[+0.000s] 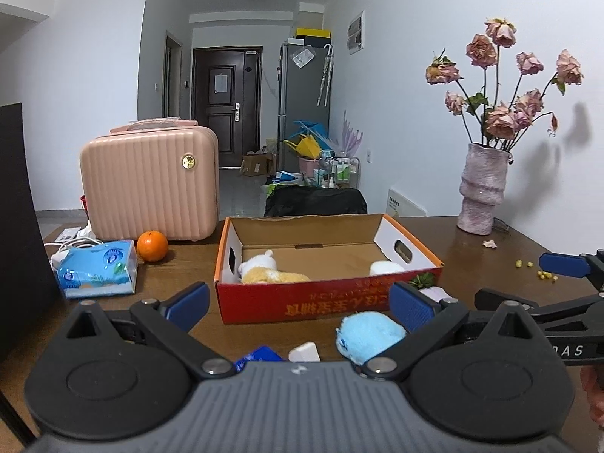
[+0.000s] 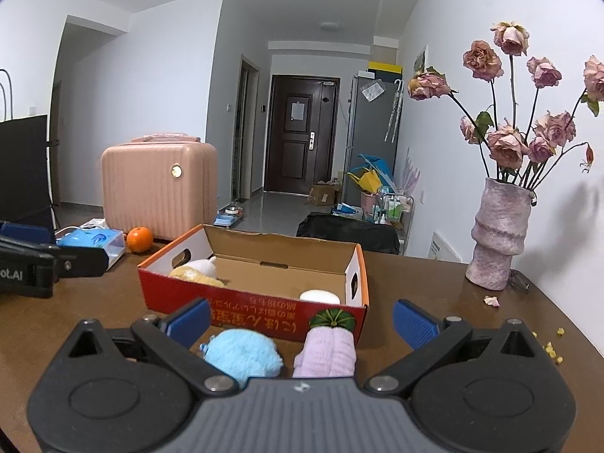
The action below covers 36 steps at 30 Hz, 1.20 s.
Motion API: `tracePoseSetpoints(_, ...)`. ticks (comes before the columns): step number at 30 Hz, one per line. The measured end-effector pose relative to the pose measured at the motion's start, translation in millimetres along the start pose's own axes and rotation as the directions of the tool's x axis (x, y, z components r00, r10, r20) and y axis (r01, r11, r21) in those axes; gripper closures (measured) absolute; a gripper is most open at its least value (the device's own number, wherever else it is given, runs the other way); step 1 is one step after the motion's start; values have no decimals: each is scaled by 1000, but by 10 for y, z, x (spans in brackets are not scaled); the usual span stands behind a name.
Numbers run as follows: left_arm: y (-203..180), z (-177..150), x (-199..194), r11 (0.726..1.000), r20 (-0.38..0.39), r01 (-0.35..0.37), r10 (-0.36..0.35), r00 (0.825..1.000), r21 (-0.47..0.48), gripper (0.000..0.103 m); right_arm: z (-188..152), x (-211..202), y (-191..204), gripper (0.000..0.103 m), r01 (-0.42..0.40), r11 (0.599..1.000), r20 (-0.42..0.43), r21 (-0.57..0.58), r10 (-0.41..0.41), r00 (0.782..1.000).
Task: Organize soft objects
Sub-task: 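Grasp the lavender drawstring pouch with the right gripper while the left approaches the clear bag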
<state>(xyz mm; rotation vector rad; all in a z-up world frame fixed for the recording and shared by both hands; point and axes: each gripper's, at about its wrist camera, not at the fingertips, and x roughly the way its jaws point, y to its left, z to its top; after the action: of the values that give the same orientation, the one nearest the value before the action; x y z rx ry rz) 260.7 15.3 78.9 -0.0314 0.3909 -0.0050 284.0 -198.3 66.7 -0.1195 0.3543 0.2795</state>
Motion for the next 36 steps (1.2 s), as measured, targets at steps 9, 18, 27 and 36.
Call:
tracePoseSetpoints(9,-2,-255,-266,1000,-6,12,-12,1000,-9,0,-219,-242,80,0,-13,1000,-24,5,13,1000)
tracePoseSetpoints(18,-22,-494,-406,1000,-37,25,-26,999,-15,0,-465,-371,168,0,-16,1000,-79,-3,16,997)
tracePoseSetpoints(27,-34,-731,-411,999,-98,43,-46,994,-33,0,-758,-407,177,0,-29,1000,-156,7,30,987)
tracePoseSetpoints(36,-130,-946,-391,998,-153,65,-68,986,-23,0,-1044,-269,196,1,-19,1000,-250,-14,15,968)
